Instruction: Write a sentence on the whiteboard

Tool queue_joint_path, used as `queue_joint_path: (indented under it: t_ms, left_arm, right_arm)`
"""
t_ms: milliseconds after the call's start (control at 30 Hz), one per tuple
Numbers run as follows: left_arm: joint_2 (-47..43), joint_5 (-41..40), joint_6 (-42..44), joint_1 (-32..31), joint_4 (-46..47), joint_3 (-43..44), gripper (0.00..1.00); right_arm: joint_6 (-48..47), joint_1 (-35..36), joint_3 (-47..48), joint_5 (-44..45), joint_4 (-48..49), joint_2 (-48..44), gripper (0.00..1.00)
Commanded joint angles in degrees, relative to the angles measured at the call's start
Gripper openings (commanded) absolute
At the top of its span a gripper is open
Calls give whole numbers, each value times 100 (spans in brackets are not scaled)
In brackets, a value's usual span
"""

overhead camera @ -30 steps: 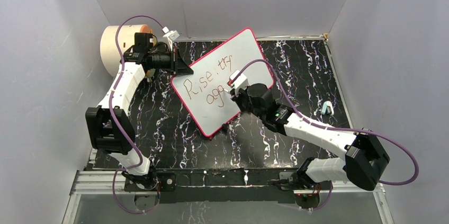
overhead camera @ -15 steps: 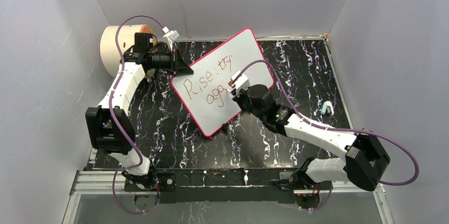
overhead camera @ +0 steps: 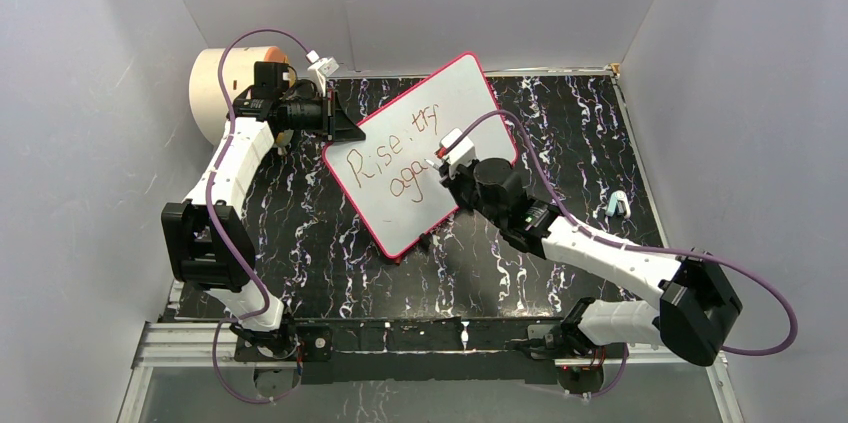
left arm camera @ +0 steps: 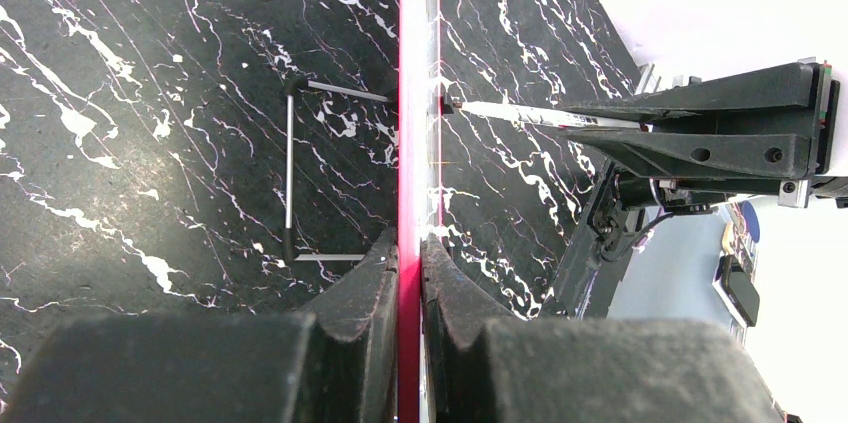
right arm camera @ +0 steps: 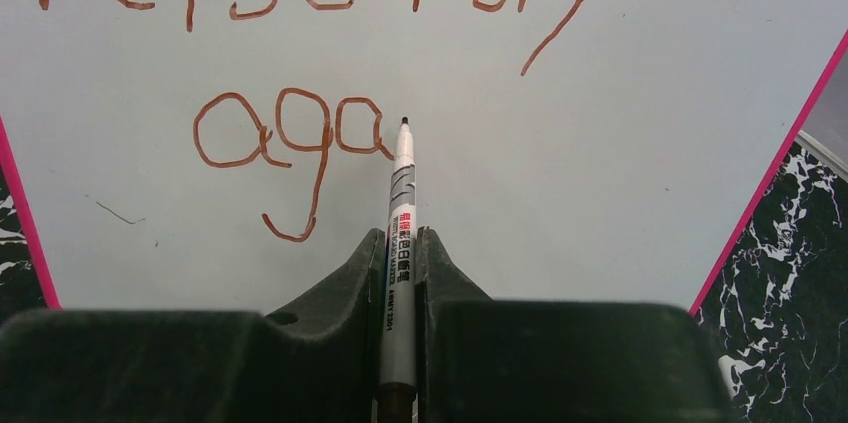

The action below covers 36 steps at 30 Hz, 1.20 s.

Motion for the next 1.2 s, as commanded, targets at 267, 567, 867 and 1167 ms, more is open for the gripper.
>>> queue_joint_path:
  t_ms: [267,567,867,1167]
  left_arm:
    - [-18,-269,233,-109,-512,-205,0]
    - [-21,-247,234,-110,-513,-211,0]
    - [-30,-249,247,-110,-502,-217,0]
    - [-25,-281,224,-109,-510,-211,0]
  right_arm:
    - [-2,-87,253,-58,808,201,0]
    - [44,-167,255,-24,928,353,0]
    - [83,-173,348,-478,561,470,0]
    - [95,-176,145,44,529,127,0]
